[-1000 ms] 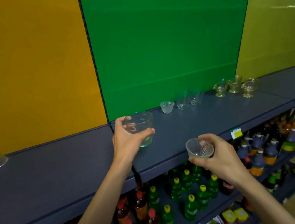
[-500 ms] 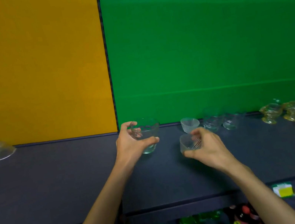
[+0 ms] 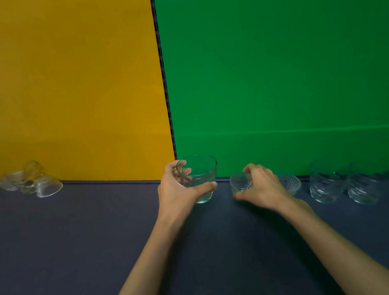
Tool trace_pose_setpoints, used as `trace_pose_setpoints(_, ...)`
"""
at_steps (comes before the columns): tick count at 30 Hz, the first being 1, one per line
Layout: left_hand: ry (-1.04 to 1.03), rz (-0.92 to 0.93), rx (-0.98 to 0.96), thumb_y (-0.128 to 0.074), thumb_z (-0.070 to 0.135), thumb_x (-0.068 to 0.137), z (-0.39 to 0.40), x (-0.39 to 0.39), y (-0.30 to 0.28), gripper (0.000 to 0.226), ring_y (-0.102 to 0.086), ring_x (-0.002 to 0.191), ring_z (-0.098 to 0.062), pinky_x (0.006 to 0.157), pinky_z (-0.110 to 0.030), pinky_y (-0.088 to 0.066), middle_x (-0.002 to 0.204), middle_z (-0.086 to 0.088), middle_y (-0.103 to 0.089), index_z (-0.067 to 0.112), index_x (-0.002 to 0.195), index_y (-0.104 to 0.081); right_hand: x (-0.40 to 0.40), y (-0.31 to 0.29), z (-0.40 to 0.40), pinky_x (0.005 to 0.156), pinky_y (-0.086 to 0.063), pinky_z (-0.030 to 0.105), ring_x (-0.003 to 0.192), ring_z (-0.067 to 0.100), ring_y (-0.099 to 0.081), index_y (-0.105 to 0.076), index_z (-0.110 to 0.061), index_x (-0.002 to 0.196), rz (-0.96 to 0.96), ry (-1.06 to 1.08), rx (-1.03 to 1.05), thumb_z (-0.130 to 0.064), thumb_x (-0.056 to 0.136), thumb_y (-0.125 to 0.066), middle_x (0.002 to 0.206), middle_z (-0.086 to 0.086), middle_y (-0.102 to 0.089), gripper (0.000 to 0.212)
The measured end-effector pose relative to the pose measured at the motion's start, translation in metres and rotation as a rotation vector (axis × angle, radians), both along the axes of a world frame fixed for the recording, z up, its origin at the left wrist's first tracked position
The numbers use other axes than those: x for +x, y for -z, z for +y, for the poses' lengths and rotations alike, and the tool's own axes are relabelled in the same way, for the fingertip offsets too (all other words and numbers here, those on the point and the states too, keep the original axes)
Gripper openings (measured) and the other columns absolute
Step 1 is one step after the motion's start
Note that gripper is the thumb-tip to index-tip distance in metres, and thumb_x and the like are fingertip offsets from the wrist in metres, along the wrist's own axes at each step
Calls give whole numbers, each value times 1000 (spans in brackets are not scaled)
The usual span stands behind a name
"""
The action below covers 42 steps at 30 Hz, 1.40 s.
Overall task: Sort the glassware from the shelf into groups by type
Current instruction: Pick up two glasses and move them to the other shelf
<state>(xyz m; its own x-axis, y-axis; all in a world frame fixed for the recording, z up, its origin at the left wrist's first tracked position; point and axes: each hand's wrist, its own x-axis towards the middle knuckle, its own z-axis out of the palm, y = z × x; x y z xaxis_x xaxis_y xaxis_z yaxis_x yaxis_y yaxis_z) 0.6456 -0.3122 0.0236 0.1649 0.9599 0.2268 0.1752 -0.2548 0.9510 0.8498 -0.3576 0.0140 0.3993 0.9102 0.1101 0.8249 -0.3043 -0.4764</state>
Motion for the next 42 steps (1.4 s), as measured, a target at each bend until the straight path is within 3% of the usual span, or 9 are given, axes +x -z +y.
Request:
trace_pose_setpoints(8,-5,-20,40,-97,27,56,-11,3,-6,84,-62,104,-8,80,-15,-48,117,4,-65,23,126,-51,7,9,10,92,-47,38,114,31,-55,-51,-10,127,-62,-36,-39,-42,71,-82,126,11,-55,72)
trace_pose_setpoints(14,1,-26,34,-97,29,55,-17,-5,-2,86,-62,106,-9,85,-20,-49,116,6,-64,26,127,-50,-4,3,0,104,-41,42,131,32,-45,-35,-10,146,-141,-94,-68,-51,81,-74,144,11,-42,87)
trace_pose_setpoints(19,37,-48,41,-98,29,55,-26,9,-2,82,-61,103,-4,83,-19,-48,110,11,-63,27,123,-51,-3,-13,-32,102,-41,40,132,26,-44,-41,-16,146,-234,-111,91,-53,91,-59,143,4,-46,69)
trace_pose_setpoints(23,101,-59,50,-99,28,54,-40,39,-4,80,-61,100,-3,81,-19,-48,107,11,-64,26,119,-53,11,-33,-66,100,-42,38,126,25,-48,-49,-19,140,-315,-70,176,-47,93,-58,137,3,-52,56)
trace_pose_setpoints(27,178,-58,65,-99,29,52,-64,81,-5,80,-62,99,-2,77,-14,-46,107,11,-65,26,118,-54,42,-44,-107,100,-41,38,122,24,-50,-53,-20,135,-344,13,226,-41,93,-58,132,2,-55,48)
trace_pose_setpoints(30,225,-51,70,-98,40,41,-87,116,-2,87,-65,98,-6,82,-19,-51,106,11,-66,28,116,-55,76,-46,-143,97,-43,39,120,25,-52,-55,-19,133,-355,84,245,-37,93,-58,129,2,-57,43)
trace_pose_setpoints(34,283,18,70,-99,34,49,-124,164,7,83,-62,98,-5,82,-17,-47,106,14,-66,27,119,-54,126,-42,-187,94,-43,38,117,27,-54,-57,-17,130,-354,145,231,-32,93,-58,126,5,-59,40)
trace_pose_setpoints(38,302,68,20,-98,32,52,-164,209,17,78,-59,88,0,69,-7,-42,103,15,-64,27,117,-54,171,-35,-226,95,-43,38,119,26,-54,-57,-17,132,-338,159,194,-33,95,-58,127,4,-58,40)
trace_pose_setpoints(42,285,143,22,-96,39,51,-192,247,26,81,-61,96,-6,80,-21,-49,108,13,-62,30,119,-52,213,-30,-256,91,-43,38,120,27,-53,-55,-20,133,-313,162,169,-35,96,-57,128,3,-56,41)
